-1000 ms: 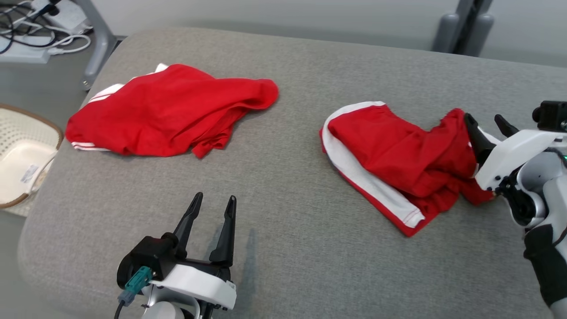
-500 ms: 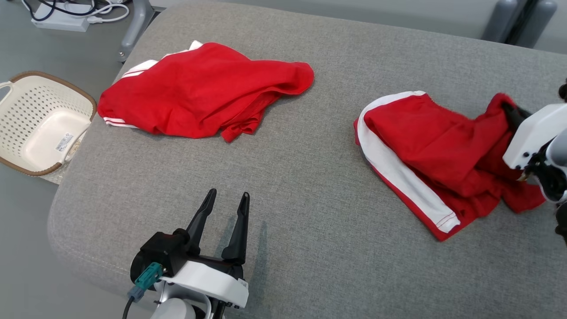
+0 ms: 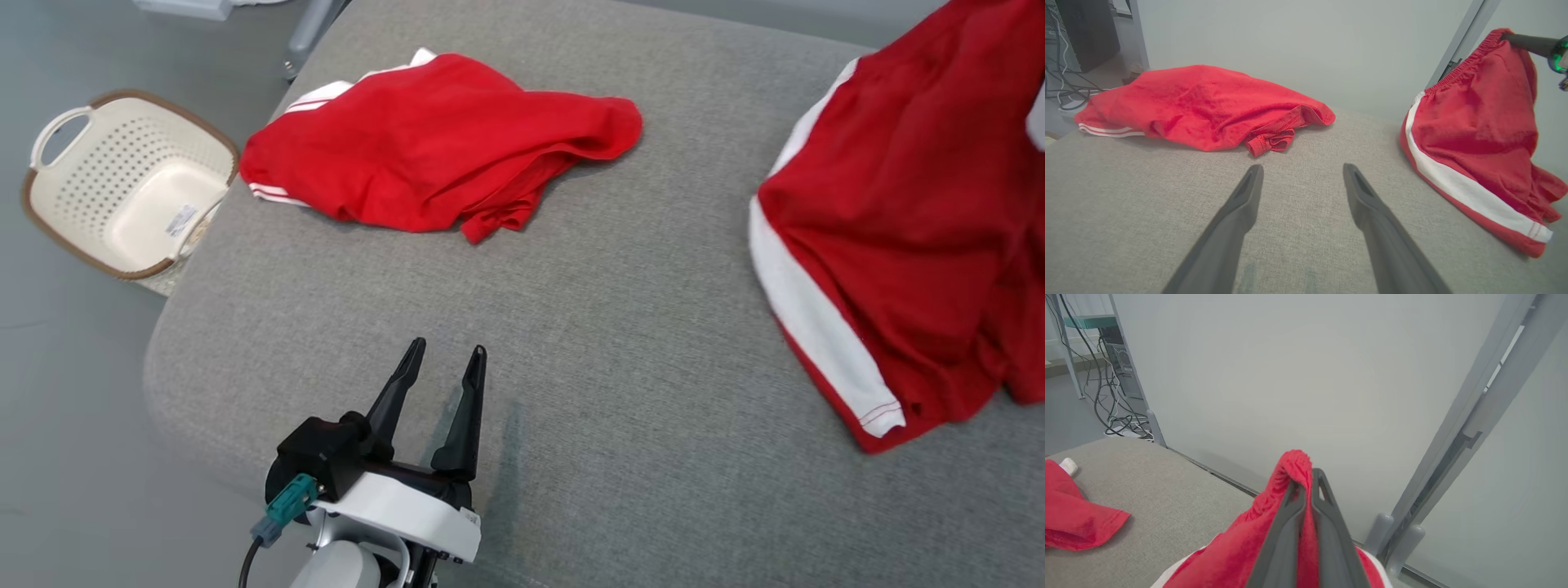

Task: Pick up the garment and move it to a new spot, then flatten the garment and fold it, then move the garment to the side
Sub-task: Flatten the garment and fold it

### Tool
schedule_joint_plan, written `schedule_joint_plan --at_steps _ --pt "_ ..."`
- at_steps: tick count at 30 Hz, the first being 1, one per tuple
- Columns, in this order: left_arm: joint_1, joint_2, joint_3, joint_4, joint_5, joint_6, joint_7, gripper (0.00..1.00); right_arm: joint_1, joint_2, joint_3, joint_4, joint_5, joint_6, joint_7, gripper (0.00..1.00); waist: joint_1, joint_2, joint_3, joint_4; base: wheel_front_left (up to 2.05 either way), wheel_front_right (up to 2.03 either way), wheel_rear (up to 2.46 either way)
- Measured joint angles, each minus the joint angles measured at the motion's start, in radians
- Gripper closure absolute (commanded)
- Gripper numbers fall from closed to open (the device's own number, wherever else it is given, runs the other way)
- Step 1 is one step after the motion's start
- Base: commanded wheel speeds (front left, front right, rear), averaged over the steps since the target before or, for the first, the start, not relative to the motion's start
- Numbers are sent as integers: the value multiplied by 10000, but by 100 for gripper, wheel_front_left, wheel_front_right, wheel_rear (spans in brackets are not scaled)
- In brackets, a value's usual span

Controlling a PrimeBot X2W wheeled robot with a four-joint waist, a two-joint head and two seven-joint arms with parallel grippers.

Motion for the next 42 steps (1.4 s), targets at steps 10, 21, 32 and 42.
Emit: schedule_joint_plan --at_steps 10,21,32,42 --pt "-12 2 -259 -167 -314 224 0 0 -1162 52 1097 1873 -790 2 -433 0 0 0 487 557 0 0 0" --pt "-234 -2 107 -127 -127 226 0 0 -932 775 1567 2683 -59 2 -1442 0 0 0 246 -93 0 0 0" --pt "-380 -6 1381 -50 454 44 0 0 679 1277 640 1179 1302 0 -2493 0 0 0 -575 -1884 0 0 0" --pt "47 -6 2514 0 899 -199 0 0 5031 1856 -2646 -2546 132 -2 -2550 0 0 0 -1620 -3409 0 0 0"
